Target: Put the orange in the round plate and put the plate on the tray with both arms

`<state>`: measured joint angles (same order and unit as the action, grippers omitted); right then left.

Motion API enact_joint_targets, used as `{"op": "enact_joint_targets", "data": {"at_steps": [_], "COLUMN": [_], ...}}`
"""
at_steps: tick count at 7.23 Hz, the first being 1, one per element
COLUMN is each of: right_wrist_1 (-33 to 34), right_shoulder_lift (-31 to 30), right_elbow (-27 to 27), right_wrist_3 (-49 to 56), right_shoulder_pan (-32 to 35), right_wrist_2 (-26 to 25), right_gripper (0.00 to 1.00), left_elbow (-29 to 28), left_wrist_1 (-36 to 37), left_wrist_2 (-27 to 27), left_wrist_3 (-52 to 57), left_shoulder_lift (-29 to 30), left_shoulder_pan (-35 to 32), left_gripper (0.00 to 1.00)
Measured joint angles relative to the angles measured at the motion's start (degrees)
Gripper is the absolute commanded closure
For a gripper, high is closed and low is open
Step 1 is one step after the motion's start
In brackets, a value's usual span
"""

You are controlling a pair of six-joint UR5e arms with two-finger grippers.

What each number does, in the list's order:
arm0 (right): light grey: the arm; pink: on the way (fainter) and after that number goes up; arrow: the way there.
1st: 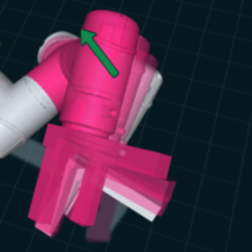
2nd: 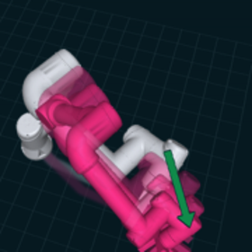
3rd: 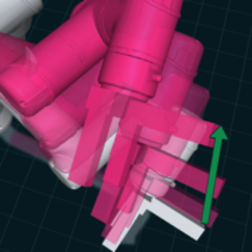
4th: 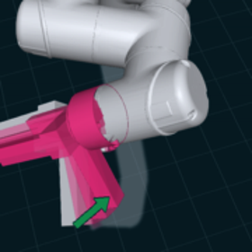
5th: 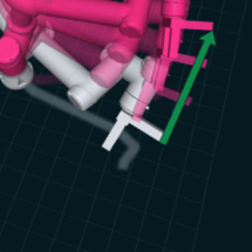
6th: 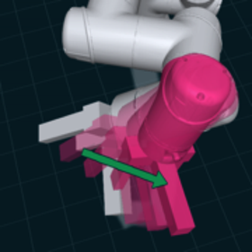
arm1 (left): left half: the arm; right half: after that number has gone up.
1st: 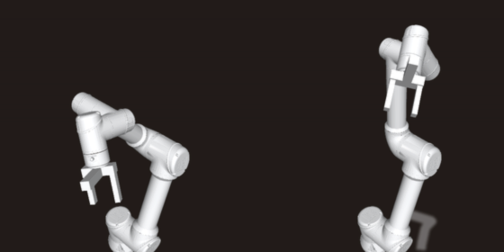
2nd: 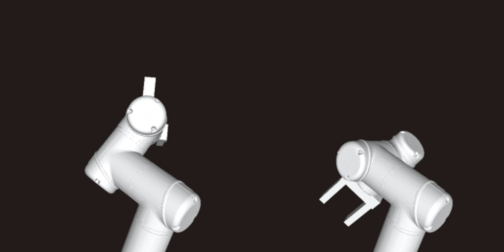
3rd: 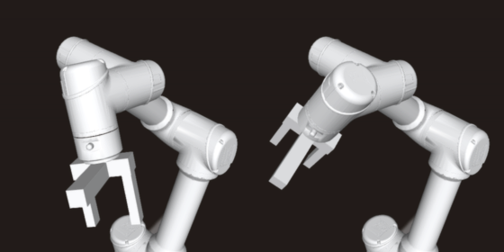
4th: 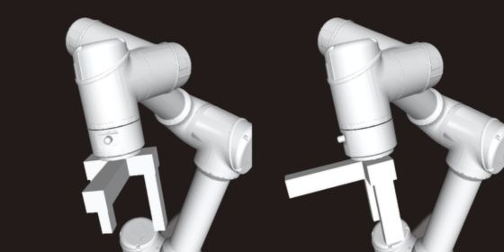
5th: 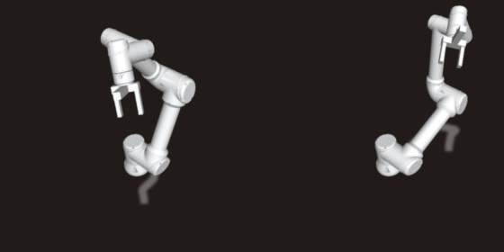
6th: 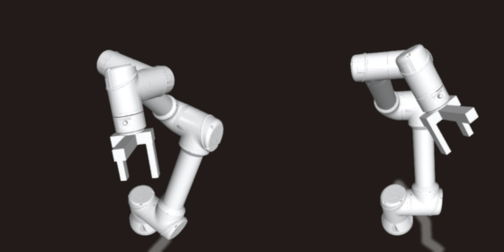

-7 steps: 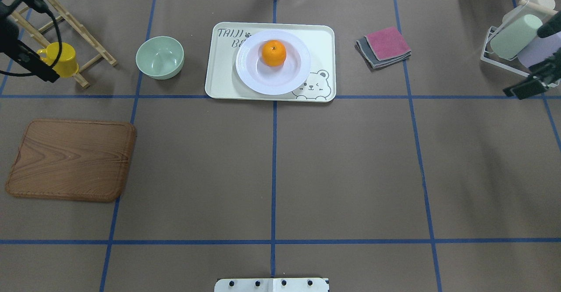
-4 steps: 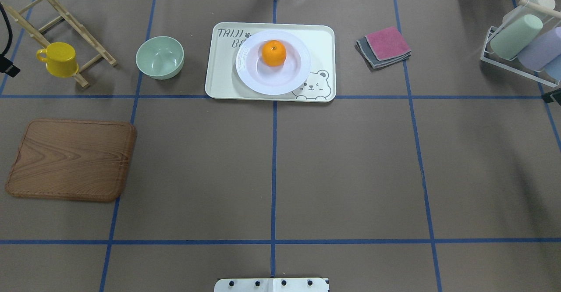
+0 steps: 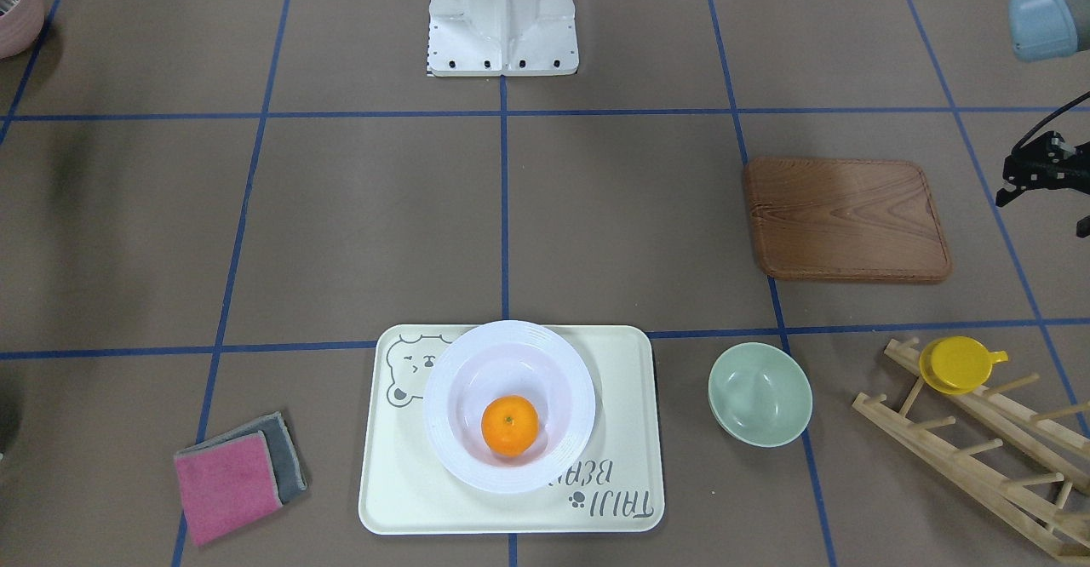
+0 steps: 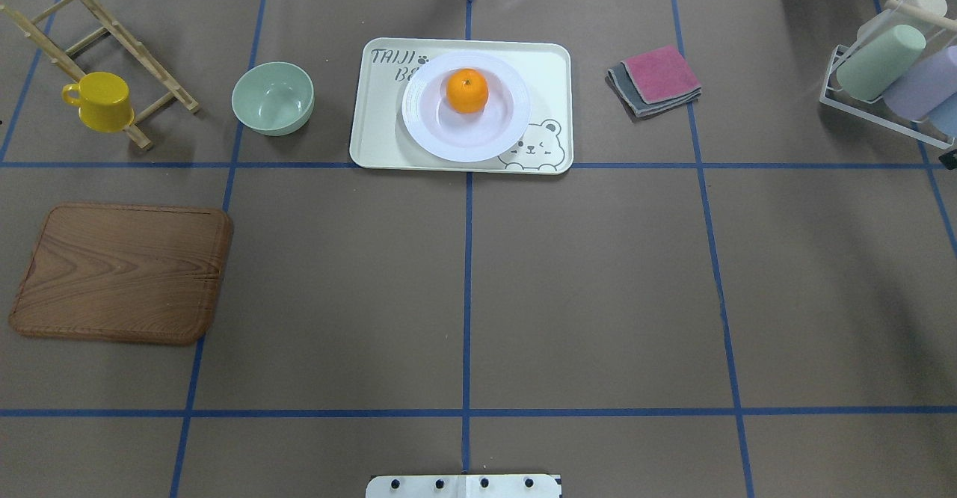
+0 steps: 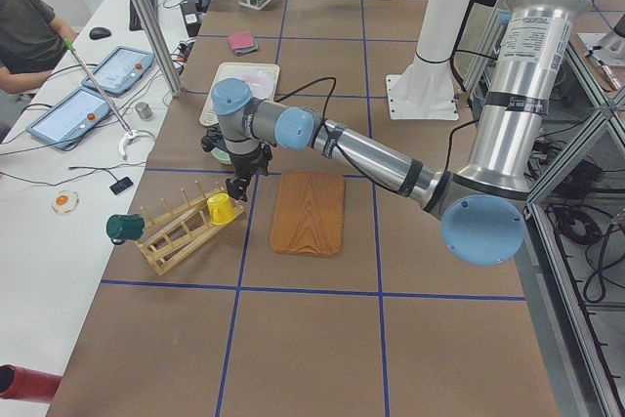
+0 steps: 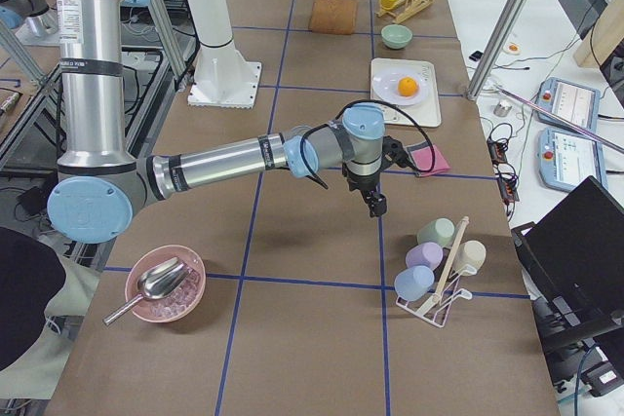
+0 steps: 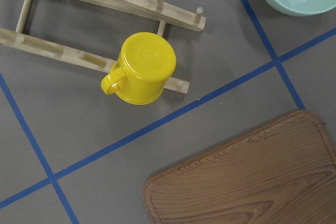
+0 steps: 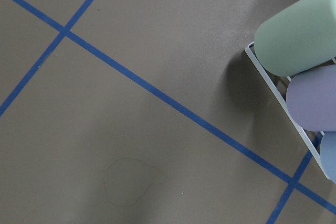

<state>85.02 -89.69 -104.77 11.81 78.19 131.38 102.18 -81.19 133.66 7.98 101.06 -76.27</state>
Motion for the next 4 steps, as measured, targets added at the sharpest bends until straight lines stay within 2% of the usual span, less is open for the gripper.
{"op": "enact_joint_targets", "data": {"at_steps": [2, 4], "right_wrist_1": [4.0, 5.7], "right_shoulder_lift": [1.1, 1.4], "right_elbow": [0.1, 0.2], "right_wrist_3": [3.6, 4.1], "right_shoulder_pan": [2.3, 3.7], "right_wrist_2": [0.4, 2.9], "right_gripper": [0.0, 0.0], "left_elbow": [-0.7, -0.4], "left_wrist_1": [0.0, 0.0], "left_wrist_2": [1.5, 4.4], "left_wrist_3": [0.4, 0.1], "left_shoulder_lift": [-0.8, -1.6], "left_shoulder_pan": [-0.9, -1.5], "left_gripper": [0.01, 0.01]}}
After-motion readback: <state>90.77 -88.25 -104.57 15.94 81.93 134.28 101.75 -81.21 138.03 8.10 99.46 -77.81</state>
